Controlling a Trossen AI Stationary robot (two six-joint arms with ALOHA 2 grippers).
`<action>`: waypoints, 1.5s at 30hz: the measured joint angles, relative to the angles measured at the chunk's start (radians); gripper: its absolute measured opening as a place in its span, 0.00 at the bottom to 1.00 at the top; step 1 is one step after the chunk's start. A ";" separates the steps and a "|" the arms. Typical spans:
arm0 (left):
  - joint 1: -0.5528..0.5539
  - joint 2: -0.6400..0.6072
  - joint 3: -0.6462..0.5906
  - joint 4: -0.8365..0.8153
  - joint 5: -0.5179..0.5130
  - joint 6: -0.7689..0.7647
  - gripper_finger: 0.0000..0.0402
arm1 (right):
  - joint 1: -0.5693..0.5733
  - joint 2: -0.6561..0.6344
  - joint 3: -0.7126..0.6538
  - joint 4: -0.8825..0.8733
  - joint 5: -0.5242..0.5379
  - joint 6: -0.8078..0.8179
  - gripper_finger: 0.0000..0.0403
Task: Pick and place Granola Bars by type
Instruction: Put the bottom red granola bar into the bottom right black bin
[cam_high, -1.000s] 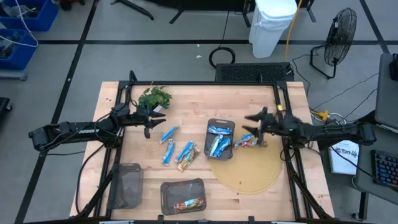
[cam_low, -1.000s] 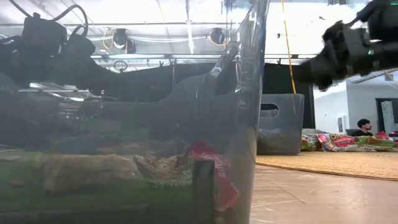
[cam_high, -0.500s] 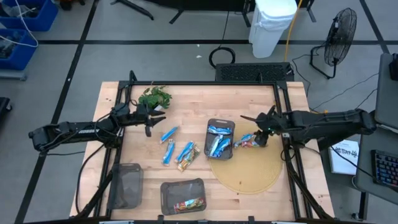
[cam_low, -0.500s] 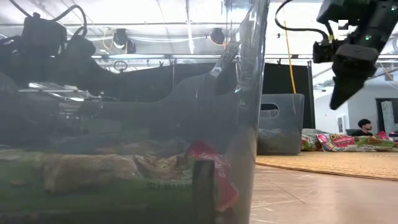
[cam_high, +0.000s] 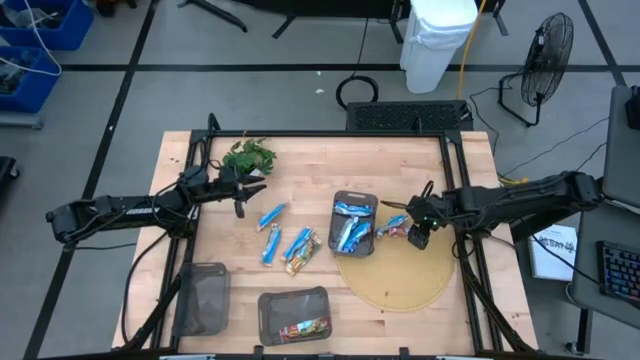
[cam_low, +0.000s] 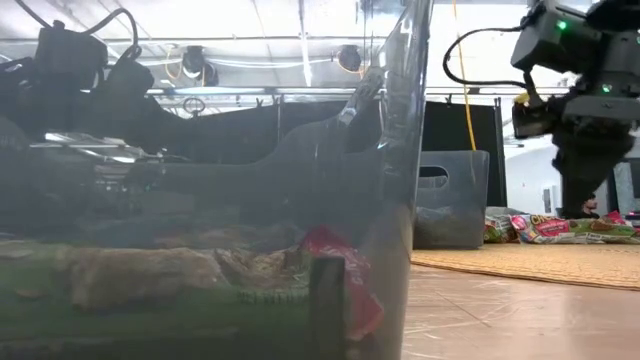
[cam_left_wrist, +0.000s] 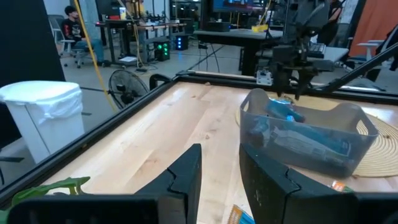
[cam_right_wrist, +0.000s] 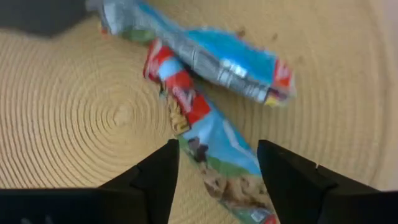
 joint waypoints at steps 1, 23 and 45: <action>0.000 0.000 0.000 0.000 0.000 0.000 0.28 | 0.003 0.001 -0.013 0.017 -0.010 -0.001 0.54; 0.000 0.000 0.000 0.000 0.000 0.000 0.28 | 0.016 -0.024 -0.135 0.157 -0.011 0.033 0.42; 0.000 0.000 0.001 0.000 0.000 0.000 0.28 | 0.016 -0.035 -0.134 0.162 -0.076 0.006 0.01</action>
